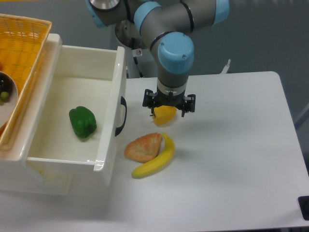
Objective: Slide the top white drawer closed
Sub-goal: 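Lift the gripper up from beside the yellow pepper, then move the gripper toward the front face of the open white drawer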
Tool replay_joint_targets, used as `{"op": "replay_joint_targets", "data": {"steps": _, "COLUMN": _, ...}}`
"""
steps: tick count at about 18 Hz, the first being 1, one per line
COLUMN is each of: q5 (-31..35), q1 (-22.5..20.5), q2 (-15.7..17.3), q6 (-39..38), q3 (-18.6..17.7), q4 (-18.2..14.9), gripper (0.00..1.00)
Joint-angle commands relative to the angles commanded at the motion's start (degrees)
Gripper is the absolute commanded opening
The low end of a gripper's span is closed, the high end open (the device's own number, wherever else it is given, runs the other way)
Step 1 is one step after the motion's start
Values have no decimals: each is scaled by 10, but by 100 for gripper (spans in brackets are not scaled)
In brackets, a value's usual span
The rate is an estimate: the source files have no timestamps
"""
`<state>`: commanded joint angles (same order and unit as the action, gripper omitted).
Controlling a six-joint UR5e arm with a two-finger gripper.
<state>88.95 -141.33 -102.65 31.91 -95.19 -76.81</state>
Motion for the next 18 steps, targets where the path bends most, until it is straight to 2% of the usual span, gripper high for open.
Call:
{"op": "replay_joint_targets", "data": {"steps": 8, "q5": -5, "q1": 6, "q2": -47, "q6": 1, "q3": 11, "q4": -2, "gripper": 100}}
{"op": "replay_joint_targets", "data": {"steps": 12, "q5": -36, "q1": 7, "q2": -58, "q6": 2, "q3": 11, "q4": -2, "gripper": 100}}
{"op": "replay_joint_targets", "data": {"steps": 18, "q5": -48, "q1": 18, "q2": -71, "q6": 2, "q3": 10, "q4": -3, "gripper": 100}}
